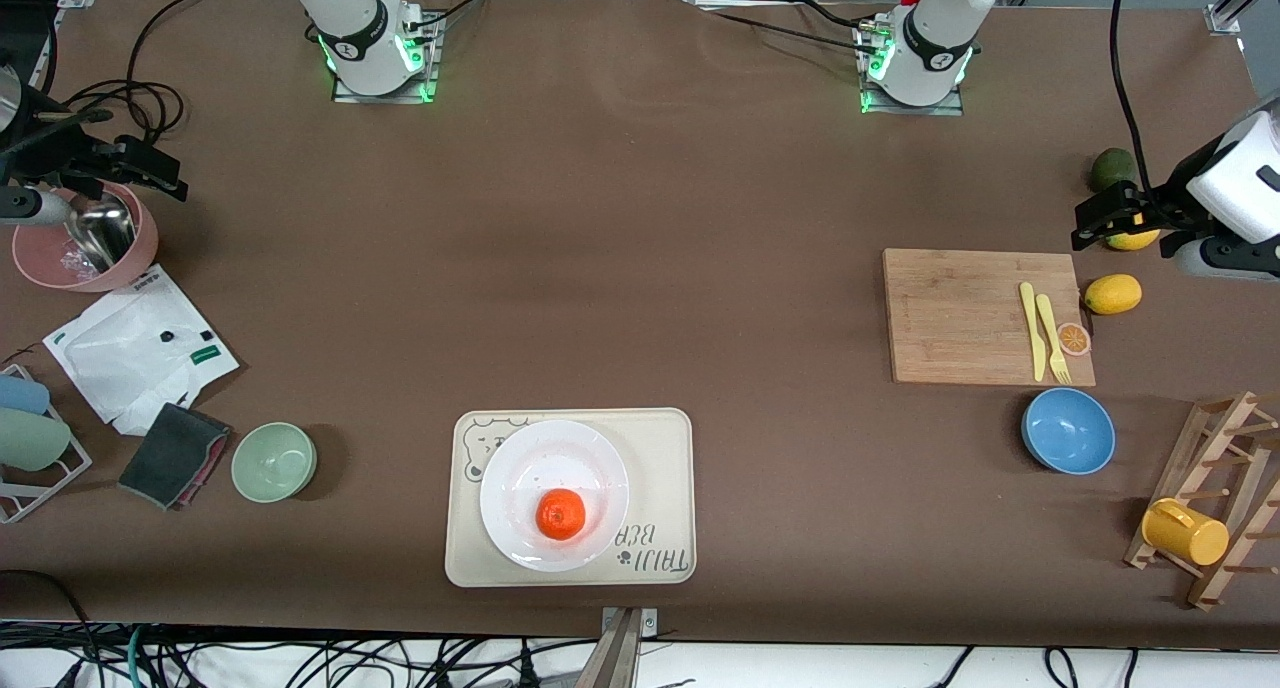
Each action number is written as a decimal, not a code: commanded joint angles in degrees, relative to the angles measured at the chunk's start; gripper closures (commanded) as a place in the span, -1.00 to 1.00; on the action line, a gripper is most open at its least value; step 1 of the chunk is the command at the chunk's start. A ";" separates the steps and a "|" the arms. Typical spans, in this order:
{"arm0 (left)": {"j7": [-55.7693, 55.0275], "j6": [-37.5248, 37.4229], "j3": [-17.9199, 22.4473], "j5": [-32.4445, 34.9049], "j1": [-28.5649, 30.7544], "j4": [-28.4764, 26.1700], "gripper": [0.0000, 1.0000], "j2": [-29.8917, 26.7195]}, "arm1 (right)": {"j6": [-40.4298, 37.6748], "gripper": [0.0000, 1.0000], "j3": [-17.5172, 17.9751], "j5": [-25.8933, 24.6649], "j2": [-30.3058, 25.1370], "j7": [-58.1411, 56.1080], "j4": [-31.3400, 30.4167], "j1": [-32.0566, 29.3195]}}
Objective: Place orange and plate with both arms
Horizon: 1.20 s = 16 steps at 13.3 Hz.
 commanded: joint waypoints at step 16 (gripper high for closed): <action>0.52 0.30 -0.26 0.61 0.82 1.11 -1.00 0.61 | -0.47 -1.00 0.43 -1.05 3.44 0.74 4.61 0.59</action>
